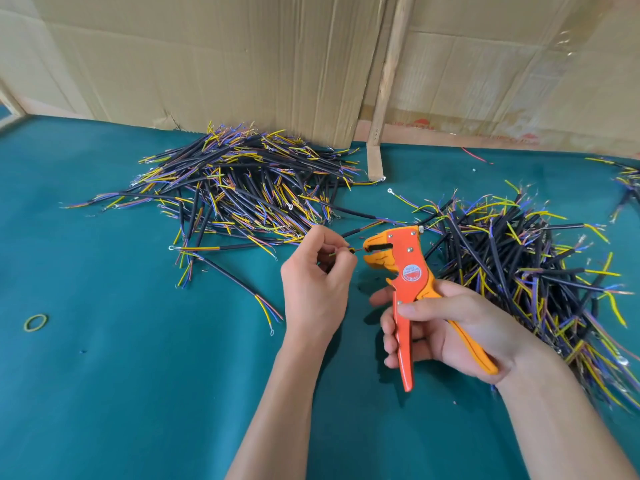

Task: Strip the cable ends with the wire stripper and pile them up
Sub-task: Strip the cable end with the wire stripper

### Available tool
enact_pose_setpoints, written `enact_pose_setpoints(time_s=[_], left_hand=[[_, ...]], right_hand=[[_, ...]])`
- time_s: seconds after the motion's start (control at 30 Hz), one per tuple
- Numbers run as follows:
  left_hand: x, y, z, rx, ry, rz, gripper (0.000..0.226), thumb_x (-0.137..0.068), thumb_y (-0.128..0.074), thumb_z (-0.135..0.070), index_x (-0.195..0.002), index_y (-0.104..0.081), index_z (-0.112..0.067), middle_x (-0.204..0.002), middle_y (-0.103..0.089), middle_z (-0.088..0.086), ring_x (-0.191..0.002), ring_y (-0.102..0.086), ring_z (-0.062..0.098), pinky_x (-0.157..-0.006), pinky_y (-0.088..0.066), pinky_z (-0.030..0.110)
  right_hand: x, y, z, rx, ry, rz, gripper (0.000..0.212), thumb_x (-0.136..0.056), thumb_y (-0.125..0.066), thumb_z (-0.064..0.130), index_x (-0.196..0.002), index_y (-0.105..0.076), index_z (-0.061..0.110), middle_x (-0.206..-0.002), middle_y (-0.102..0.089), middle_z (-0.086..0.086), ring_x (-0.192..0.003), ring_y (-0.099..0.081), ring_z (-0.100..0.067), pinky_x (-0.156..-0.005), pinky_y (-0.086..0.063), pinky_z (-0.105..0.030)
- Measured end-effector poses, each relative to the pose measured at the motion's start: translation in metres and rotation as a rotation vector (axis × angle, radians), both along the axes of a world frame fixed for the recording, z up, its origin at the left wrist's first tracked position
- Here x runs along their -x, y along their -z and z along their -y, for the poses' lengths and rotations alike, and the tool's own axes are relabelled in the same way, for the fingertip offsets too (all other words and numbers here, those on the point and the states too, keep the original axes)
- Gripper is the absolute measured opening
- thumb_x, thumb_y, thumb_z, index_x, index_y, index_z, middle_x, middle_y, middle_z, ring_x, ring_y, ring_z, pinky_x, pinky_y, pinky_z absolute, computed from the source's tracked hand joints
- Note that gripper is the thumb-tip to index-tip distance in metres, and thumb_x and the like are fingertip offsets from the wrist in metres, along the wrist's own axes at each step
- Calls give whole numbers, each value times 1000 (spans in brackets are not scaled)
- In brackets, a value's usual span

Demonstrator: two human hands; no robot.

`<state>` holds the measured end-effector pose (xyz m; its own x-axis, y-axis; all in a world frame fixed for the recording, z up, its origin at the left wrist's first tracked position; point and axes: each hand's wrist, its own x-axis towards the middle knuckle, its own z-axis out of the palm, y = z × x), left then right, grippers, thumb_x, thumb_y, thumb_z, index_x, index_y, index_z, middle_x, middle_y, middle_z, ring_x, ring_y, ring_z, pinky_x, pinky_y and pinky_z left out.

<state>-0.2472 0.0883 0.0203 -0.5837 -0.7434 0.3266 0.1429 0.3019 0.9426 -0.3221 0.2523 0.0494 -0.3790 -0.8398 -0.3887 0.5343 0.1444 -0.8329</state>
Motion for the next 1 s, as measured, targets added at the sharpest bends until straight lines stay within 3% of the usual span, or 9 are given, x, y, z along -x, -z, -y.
enact_pose_setpoints(time_s=[0.23, 0.5, 0.73, 0.9, 1.0], left_hand=[[-1, 0, 1, 23, 5, 17, 10, -80, -61, -3, -77, -61, -12, -67, -58, 0, -61, -47, 13, -59, -40, 24], [0, -2, 0, 30, 19, -5, 4, -76, -57, -10, -75, -61, -12, -65, -56, -3, -59, -46, 10, -58, -39, 22], [1, -1, 0, 10, 33, -19, 5, -76, -57, -10, -74, -60, -13, -64, -55, -2, -58, -44, 9, -58, -37, 19], [1, -1, 1, -5, 30, -35, 5, -76, -56, -10, -74, -60, -13, -68, -58, 5, -62, -49, 18, -60, -41, 26], [1, -1, 0, 11, 34, -33, 4, -76, -57, -9, -74, -60, -12, -66, -57, 3, -61, -47, 11, -58, -40, 23]], right_hand=[[-3, -2, 1, 32, -59, -45, 50, -68, -91, 13, -110, -70, -2, -87, -60, -25, -73, -64, -39, -71, -57, -51], [-5, -3, 4, 17, -40, -56, 28, -73, -79, 7, -100, -73, 4, -81, -58, -23, -66, -62, -36, -64, -57, -47], [-4, -1, 3, 28, -45, -45, 23, -76, -79, 9, -97, -71, 5, -79, -57, -22, -65, -61, -35, -62, -57, -47], [-1, -1, 1, 45, -42, -21, 25, -76, -79, 11, -98, -70, 3, -78, -58, -22, -63, -60, -35, -61, -57, -46], [-1, -1, 1, 41, -47, -27, 25, -75, -80, 11, -98, -70, 4, -78, -58, -22, -64, -60, -35, -61, -57, -46]])
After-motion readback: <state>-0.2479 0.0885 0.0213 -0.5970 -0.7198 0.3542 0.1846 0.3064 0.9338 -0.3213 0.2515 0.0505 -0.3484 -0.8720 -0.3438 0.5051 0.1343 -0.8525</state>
